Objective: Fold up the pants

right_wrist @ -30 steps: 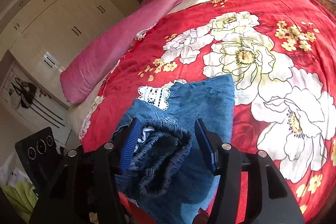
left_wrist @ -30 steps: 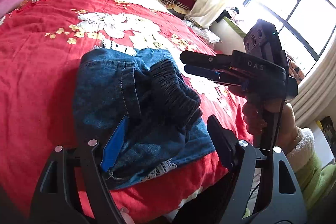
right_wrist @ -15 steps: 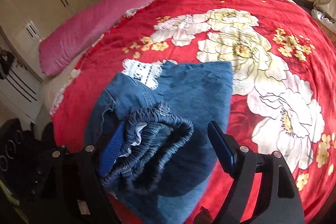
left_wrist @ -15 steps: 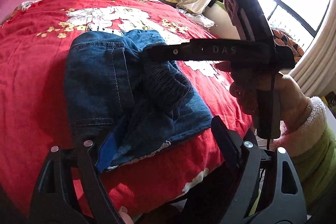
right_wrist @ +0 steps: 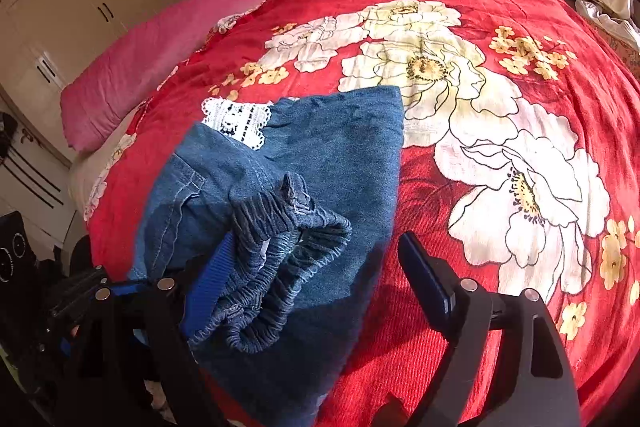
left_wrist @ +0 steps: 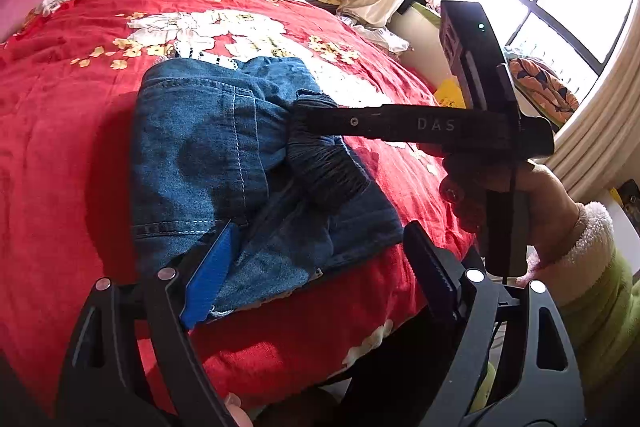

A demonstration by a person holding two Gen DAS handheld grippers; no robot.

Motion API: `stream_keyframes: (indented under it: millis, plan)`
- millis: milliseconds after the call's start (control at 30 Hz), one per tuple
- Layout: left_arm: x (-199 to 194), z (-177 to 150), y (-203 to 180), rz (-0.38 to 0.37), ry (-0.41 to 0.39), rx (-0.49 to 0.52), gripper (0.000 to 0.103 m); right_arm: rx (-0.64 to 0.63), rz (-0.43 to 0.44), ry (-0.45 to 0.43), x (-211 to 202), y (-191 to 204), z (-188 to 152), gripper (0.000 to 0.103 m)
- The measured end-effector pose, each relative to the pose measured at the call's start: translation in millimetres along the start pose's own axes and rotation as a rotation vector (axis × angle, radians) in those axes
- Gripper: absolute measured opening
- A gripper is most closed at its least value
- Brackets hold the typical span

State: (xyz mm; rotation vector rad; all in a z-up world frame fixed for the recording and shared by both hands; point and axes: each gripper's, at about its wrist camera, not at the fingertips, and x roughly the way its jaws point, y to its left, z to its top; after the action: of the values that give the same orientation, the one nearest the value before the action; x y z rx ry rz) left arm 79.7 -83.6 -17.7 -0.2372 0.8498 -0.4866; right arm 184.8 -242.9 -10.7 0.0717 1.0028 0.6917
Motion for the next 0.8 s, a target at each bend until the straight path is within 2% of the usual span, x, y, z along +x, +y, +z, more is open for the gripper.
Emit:
stream_keyframes:
  millis: [267,400,567,633,700,800]
  plan:
    - [-17,5,0,0.005,-0.019,-0.005,0.084,0.008,0.058,-0.152,-62,3,-4,0.082]
    - [-42,13,12,0.01,-0.076,-0.044,0.088,-0.012,0.08,-0.219,-92,5,-17,0.083]
    - [-68,36,49,0.089,-0.151,-0.105,0.091,-0.079,0.087,-0.209,-98,25,-46,0.083]
    - [-68,48,62,0.071,-0.146,-0.121,0.091,-0.125,0.092,-0.192,-92,43,-60,0.083]
    - [-62,60,70,0.063,-0.114,-0.124,0.086,-0.201,0.096,-0.186,-84,67,-72,0.083]
    - [-43,75,72,0.023,-0.045,-0.12,0.07,-0.343,0.113,-0.173,-69,106,-84,0.082]
